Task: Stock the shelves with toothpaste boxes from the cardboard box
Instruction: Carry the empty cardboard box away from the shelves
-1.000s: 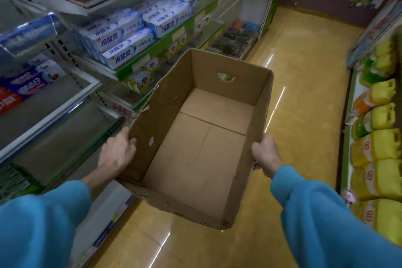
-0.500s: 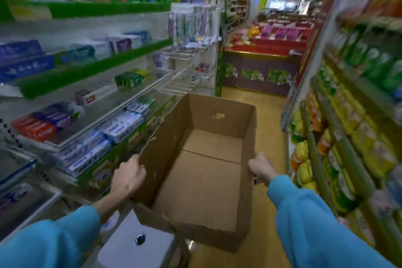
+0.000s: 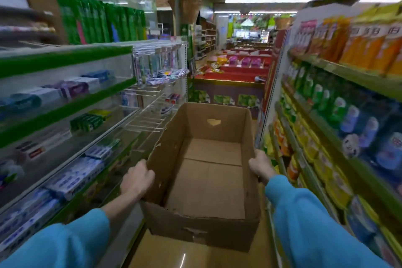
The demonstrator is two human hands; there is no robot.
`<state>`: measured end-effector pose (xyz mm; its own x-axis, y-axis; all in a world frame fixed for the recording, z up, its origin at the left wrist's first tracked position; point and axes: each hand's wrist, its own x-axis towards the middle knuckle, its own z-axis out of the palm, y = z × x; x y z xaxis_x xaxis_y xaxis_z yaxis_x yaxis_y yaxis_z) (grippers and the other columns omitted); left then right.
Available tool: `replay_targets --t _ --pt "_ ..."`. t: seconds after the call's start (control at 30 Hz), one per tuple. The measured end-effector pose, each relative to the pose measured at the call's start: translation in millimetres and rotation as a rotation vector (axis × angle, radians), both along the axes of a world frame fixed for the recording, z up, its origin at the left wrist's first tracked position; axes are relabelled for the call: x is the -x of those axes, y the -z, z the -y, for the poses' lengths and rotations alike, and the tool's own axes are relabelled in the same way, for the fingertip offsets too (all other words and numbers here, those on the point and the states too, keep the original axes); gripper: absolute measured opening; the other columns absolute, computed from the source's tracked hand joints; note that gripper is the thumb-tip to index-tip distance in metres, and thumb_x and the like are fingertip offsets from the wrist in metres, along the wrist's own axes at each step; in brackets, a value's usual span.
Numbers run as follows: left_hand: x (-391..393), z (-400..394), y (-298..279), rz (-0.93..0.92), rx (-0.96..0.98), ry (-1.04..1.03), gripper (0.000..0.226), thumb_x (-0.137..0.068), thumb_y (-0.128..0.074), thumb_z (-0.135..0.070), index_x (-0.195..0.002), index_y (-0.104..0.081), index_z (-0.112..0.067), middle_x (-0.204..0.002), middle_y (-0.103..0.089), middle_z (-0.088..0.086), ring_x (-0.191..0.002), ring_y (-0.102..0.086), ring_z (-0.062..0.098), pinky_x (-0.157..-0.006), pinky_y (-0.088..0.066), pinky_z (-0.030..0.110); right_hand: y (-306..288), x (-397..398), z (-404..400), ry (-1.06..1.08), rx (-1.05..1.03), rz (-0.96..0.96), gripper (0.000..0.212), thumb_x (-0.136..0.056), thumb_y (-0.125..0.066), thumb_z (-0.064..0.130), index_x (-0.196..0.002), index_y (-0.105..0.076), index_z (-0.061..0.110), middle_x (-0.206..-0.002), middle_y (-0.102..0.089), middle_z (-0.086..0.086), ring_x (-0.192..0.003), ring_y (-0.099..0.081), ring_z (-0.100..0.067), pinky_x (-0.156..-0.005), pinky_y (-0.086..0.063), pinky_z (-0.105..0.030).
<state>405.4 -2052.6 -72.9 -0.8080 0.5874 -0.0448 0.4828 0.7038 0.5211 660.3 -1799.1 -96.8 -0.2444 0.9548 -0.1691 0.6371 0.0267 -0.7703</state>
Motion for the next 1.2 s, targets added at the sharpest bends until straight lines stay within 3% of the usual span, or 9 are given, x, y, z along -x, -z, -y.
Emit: replay_targets --t 0.23,0.37,0.43,0.57,0.8,0.97,1.03,1.13,1.2 --pt "66 -133 -17 -0.012 -0.051 0.063 0.04 -0.101 -0.045 -0.024 -0.141 -0.048 -0.019 -0.126 -0.064 0.009 -0.107 -0.064 0.029 -0.091 -0.054 0.043 -38 44 -101 0.036 -0.048 -0.066 0.052 -0.085 -0.045 0.013 -0.136 -0.053 0.016 -0.124 -0.065 -0.013 -0.107 -0.064 -0.036 -0.087 -0.057 -0.045" --pt "98 -212 -29 0.002 -0.092 0.043 0.044 -0.099 -0.045 -0.025 -0.143 -0.047 -0.021 -0.125 -0.065 0.01 -0.108 -0.064 0.031 -0.093 -0.055 0.047 -59 59 -156 0.1 -0.08 -0.135 0.034 -0.087 -0.051 0.01 -0.119 -0.059 0.018 -0.102 -0.069 -0.007 -0.088 -0.067 -0.028 -0.066 -0.058 -0.036" --pt "104 -255 -36 0.0 -0.099 0.061 0.047 -0.102 -0.046 -0.024 -0.149 -0.042 -0.02 -0.133 -0.061 0.011 -0.114 -0.062 0.031 -0.095 -0.054 0.048 -61 64 -189 0.133 -0.099 -0.152 0.032 -0.085 -0.053 0.011 -0.115 -0.063 0.016 -0.097 -0.071 -0.006 -0.087 -0.069 -0.029 -0.074 -0.06 -0.04" --pt "113 -348 -38 -0.012 -0.103 0.087 0.043 -0.105 -0.046 -0.022 -0.147 -0.043 -0.015 -0.133 -0.061 0.012 -0.113 -0.063 0.029 -0.092 -0.055 0.043 -50 73 -269 0.136 -0.045 -0.118 0.057 -0.086 -0.056 0.012 -0.142 -0.048 0.015 -0.128 -0.064 -0.01 -0.11 -0.064 -0.03 -0.09 -0.055 -0.04" --pt "135 -521 -33 0.062 -0.075 0.092 0.043 -0.104 -0.046 -0.021 -0.146 -0.041 -0.017 -0.13 -0.06 0.01 -0.106 -0.062 0.026 -0.088 -0.055 0.041 -47 98 -438 0.1 -0.073 -0.186 0.038 -0.093 -0.048 0.008 -0.129 -0.05 0.022 -0.126 -0.061 -0.006 -0.107 -0.063 -0.028 -0.088 -0.055 -0.039" --pt "159 -635 -44 0.041 -0.068 0.07 0.043 -0.101 -0.049 -0.021 -0.144 -0.045 -0.016 -0.132 -0.059 0.012 -0.111 -0.061 0.029 -0.092 -0.054 0.046 -47 118 -570 0.068 -0.118 -0.124 0.06 -0.087 -0.047 0.015 -0.147 -0.043 0.015 -0.143 -0.052 -0.012 -0.126 -0.053 -0.034 -0.105 -0.047 -0.047" --pt "173 -675 -47 0.022 -0.074 0.051 0.043 -0.1 -0.05 -0.022 -0.143 -0.047 -0.017 -0.129 -0.06 0.012 -0.111 -0.062 0.03 -0.093 -0.055 0.049 -64 132 -601 0.064 -0.141 -0.111 0.056 -0.088 -0.047 0.013 -0.144 -0.048 0.016 -0.137 -0.058 -0.01 -0.117 -0.058 -0.031 -0.097 -0.052 -0.042" --pt "199 -739 -48 -0.015 -0.081 0.054 0.039 -0.1 -0.049 -0.025 -0.139 -0.049 -0.018 -0.124 -0.063 0.012 -0.107 -0.064 0.031 -0.092 -0.056 0.049 -77 159 -655 0.035 -0.145 -0.151 0.046 -0.095 -0.047 0.006 -0.139 -0.052 0.015 -0.113 -0.062 -0.005 -0.085 -0.059 -0.013 -0.07 -0.051 -0.027" --pt "217 -783 -48 -0.019 -0.085 0.069 0.031 -0.101 -0.047 -0.025 -0.131 -0.051 -0.018 -0.119 -0.063 0.01 -0.103 -0.064 0.03 -0.091 -0.056 0.049 -78 179 -700 0.038 -0.146 -0.157 0.047 -0.095 -0.047 0.007 -0.142 -0.05 0.013 -0.11 -0.062 -0.005 -0.085 -0.057 -0.016 -0.077 -0.053 -0.033"
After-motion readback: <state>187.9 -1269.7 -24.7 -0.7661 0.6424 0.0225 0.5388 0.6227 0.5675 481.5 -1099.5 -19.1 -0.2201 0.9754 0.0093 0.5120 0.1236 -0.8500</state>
